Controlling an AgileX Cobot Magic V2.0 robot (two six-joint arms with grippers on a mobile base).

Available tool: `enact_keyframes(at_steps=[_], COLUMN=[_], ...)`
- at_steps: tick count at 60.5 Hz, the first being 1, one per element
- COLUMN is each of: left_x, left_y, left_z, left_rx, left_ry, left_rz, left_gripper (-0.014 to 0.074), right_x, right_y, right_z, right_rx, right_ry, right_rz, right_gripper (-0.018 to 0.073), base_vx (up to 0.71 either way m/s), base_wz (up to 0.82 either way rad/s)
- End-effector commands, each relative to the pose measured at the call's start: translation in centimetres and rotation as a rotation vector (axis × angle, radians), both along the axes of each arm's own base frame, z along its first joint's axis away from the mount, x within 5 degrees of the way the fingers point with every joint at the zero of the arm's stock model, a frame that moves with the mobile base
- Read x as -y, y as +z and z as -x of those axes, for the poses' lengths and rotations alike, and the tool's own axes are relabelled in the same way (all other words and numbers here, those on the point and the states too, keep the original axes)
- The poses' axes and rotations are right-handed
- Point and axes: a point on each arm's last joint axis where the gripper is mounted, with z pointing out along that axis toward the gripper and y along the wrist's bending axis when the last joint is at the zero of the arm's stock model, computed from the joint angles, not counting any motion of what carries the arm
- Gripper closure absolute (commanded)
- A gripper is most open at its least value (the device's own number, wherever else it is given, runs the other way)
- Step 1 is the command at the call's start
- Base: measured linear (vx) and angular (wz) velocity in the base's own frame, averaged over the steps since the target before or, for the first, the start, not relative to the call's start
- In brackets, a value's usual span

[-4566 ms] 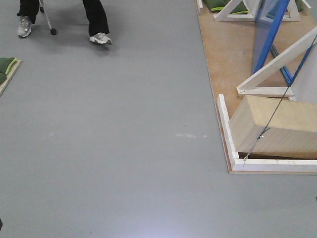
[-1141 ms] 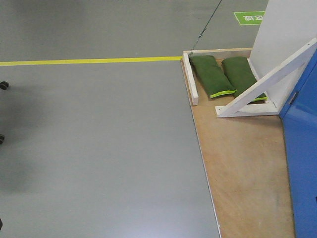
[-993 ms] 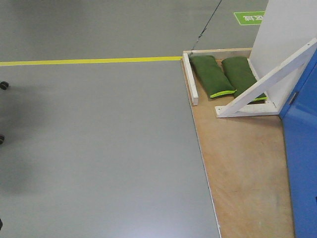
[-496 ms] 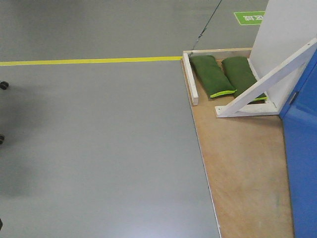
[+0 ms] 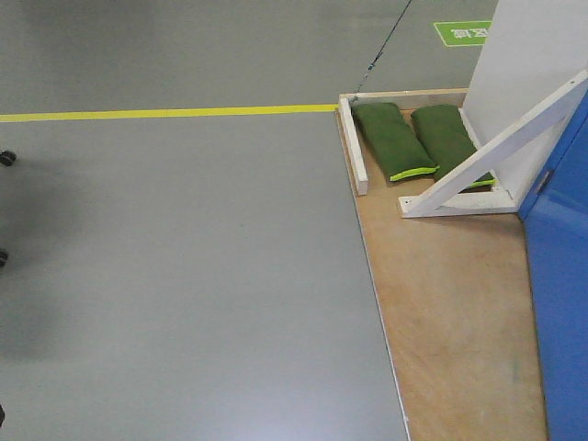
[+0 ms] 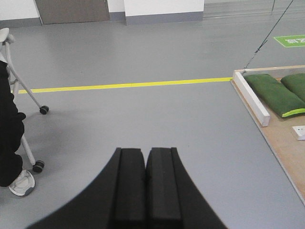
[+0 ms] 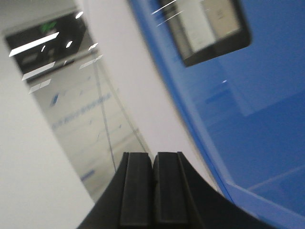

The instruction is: Move to blue door and open it

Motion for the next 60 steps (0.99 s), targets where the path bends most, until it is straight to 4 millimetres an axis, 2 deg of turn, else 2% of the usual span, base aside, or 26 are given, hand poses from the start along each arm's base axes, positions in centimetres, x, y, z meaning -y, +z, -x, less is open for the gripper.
enact_keyframes(at_steps=[1, 8, 19, 36, 50, 60], left_x=[0.1, 0.1, 0.1, 0.1, 0.1, 0.1], left_y=[2.0, 2.0, 2.0, 2.0, 2.0, 2.0], left_z=[0.0, 0.0, 0.0, 0.0, 0.0, 0.0], left_rx=[0.134, 0.134, 0.134, 0.134, 0.134, 0.134], left_ry=[-0.007, -0.007, -0.007, -0.007, -0.007, -0.007], left_rz=[-0.002, -0.002, -0.002, -0.002, -0.002, -0.002], left_gripper=[0.0526, 0.0526, 0.0526, 0.0526, 0.0526, 0.0526], right_x=[1.8, 4.5, 8.8, 13.8, 15.6, 14.4], right_y=[3.2, 4.9, 5.7, 5.0, 5.2, 6.9], right_z=[0.9, 2.0, 2.9, 1.8, 1.1, 1.8], right_rx=[0.254, 0.473, 0.7, 0.72, 0.712, 0.759], right_ry=[-0.132, -0.271, -0.403, -0.487, -0.499, -0.493], right_rz=[-0.117, -0.261, -0.414, -0.497, -0.51, -0.451], right_gripper=[0.0564, 0.0564, 0.0564, 0.0564, 0.0564, 0.0564], base_vx=[0.0, 0.0, 0.0, 0.0, 0.0, 0.0], base_wz=[0.0, 0.0, 0.0, 0.0, 0.0, 0.0])
